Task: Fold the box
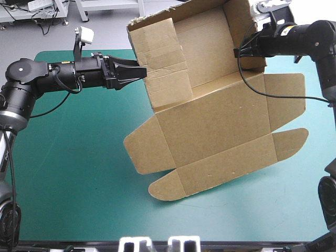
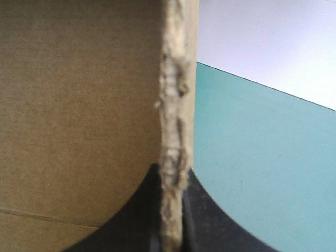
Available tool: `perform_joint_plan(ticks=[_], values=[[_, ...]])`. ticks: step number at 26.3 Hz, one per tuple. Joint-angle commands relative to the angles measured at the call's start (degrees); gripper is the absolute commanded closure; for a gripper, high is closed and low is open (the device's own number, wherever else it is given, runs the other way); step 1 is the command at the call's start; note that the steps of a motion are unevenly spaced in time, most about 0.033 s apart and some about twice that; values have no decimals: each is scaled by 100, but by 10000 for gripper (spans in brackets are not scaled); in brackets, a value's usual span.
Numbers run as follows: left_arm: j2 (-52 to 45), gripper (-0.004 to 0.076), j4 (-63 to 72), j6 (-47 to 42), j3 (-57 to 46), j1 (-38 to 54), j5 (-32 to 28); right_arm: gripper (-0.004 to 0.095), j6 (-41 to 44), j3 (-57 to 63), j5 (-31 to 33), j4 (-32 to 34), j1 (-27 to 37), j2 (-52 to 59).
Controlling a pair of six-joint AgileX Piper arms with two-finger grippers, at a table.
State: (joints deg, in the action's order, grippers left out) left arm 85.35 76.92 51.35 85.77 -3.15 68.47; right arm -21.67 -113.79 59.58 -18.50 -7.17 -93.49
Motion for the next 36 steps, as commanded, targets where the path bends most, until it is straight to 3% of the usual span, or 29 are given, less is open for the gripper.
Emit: perform_joint_plan(ticks=[1,2,5,11,12,14,17,27,29,30,31,33,34,36], values=[[-255,272,-351,-324,177,-323,-581,926,236,-167,-570,-34,-235,251],[-255,272,-639,-525,177,-447,-841,926,244,-167,-582,-46,-250,251],[-255,272,-2081,-1479,177,-1130,-2365,926,276,-167,-629,-108,-291,251],[-244,272,-3669,-3172,177,-1859,-3848,925,311,-167,-768,-323,-291,251],[-211,272,-4362,-3921,177,-1999,-4177,926,311,-167,-795,-486,-291,243],[-116,272,-5034,-4814,177,-2067,-4414,925,225,-167,-784,-775,-291,243],[18,272,-5194,-5224,177,-2067,-4500,925,161,-167,-836,-952,-291,243],[548,273,-5221,-5664,177,-2051,-4881,926,-70,-167,-659,-1371,-291,243],[563,320,-5208,-5664,177,-2051,-4858,926,-70,-167,-592,-1270,-291,243],[563,380,-5208,-5664,177,-2051,-4830,926,-70,-167,-592,-1177,-291,243],[548,450,-5208,-5664,177,-2051,-4774,926,-32,-167,-592,-996,-291,239],[485,675,-5252,-5592,177,-2051,-4609,926,149,-167,-528,-565,-291,202],[443,738,-5256,-5534,177,-2051,-4570,926,213,-167,-479,-384,-291,184],[368,731,-5202,-5302,177,-2051,-4402,926,412,-167,-306,48,-291,74]])
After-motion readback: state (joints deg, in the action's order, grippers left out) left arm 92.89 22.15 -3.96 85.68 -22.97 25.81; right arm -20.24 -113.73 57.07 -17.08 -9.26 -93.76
